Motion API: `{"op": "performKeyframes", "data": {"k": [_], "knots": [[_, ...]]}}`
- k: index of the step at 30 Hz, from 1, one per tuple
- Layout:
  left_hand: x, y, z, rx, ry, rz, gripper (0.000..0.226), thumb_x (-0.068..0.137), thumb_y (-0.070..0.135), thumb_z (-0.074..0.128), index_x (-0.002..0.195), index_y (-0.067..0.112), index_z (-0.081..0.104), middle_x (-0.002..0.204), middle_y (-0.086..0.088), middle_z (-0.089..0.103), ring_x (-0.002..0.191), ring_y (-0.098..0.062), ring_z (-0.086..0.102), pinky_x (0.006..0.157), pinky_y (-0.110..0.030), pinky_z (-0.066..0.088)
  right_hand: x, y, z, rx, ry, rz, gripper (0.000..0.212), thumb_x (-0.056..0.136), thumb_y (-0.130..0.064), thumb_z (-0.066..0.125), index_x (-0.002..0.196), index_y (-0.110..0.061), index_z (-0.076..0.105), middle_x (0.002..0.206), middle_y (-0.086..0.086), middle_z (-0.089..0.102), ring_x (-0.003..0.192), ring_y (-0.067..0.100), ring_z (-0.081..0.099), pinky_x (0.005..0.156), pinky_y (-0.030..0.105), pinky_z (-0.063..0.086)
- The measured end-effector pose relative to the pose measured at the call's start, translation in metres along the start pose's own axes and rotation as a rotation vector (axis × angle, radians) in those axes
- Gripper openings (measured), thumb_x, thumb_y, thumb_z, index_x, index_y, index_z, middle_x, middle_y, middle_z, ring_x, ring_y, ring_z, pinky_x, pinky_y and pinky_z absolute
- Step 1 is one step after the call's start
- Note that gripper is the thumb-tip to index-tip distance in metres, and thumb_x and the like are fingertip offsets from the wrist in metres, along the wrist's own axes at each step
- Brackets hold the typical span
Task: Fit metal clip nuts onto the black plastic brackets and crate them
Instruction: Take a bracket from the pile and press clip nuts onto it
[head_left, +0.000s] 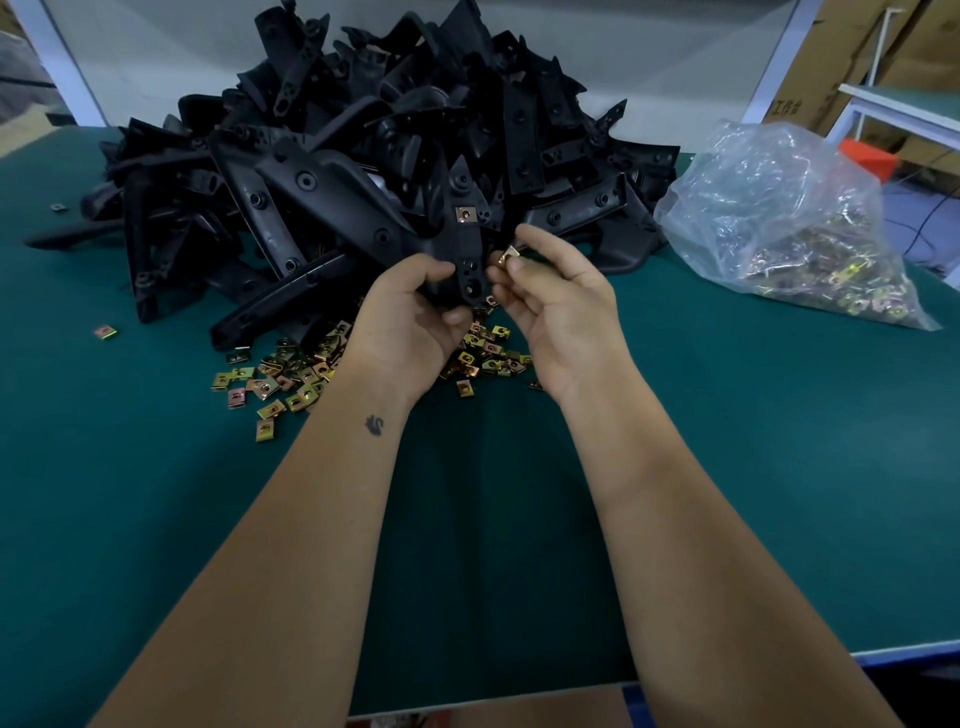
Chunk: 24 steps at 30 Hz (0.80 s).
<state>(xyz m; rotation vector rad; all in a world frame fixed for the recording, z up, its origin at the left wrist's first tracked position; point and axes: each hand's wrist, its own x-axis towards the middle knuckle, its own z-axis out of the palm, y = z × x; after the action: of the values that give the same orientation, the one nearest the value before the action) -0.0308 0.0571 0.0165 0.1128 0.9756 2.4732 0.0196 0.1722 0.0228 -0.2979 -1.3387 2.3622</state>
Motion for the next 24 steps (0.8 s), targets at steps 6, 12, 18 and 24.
{"op": "performKeyframes", "data": {"k": [6,12,18,24], "knots": [[-0.0011,0.0003,-0.0003,-0.011,-0.003,-0.014,0.015,0.092,0.001,0.044,0.097,0.006,0.058,0.078,-0.004,0.066,0.059,-0.011,0.055,0.045,-0.016,0.034,-0.0018,-0.0010,0.0021,-0.044,0.001,0.025,0.013,0.090,0.005,0.062,0.094,-0.006,0.070,0.080,0.007,0.074,0.073,0.015,0.071,0.064,0.023,0.056],[0.0006,0.0004,-0.0016,-0.014,0.013,-0.015,0.011,0.091,0.001,0.044,0.094,0.008,0.052,0.087,-0.008,0.059,0.061,-0.012,0.051,0.044,-0.017,0.033,-0.0015,-0.0007,0.0020,-0.128,0.000,0.051,0.011,0.089,-0.002,0.065,0.085,-0.012,0.068,0.080,0.004,0.074,0.071,0.014,0.071,0.060,0.023,0.055],[0.0000,0.0013,-0.0023,-0.009,-0.009,-0.016,0.014,0.091,0.001,0.045,0.098,0.007,0.055,0.088,-0.006,0.063,0.062,-0.013,0.056,0.044,-0.017,0.034,-0.0010,0.0004,0.0029,-0.190,-0.027,0.062,0.011,0.087,-0.007,0.070,0.082,-0.017,0.070,0.077,-0.003,0.071,0.069,0.008,0.065,0.064,0.021,0.051],[-0.0024,0.0022,-0.0001,0.010,-0.017,-0.031,0.016,0.092,0.002,0.043,0.101,0.006,0.056,0.090,-0.008,0.064,0.065,-0.013,0.056,0.045,-0.017,0.033,-0.0017,0.0015,0.0037,-0.127,-0.038,0.073,0.015,0.089,-0.005,0.066,0.080,-0.016,0.067,0.074,-0.003,0.071,0.067,0.010,0.064,0.063,0.021,0.051]]}}
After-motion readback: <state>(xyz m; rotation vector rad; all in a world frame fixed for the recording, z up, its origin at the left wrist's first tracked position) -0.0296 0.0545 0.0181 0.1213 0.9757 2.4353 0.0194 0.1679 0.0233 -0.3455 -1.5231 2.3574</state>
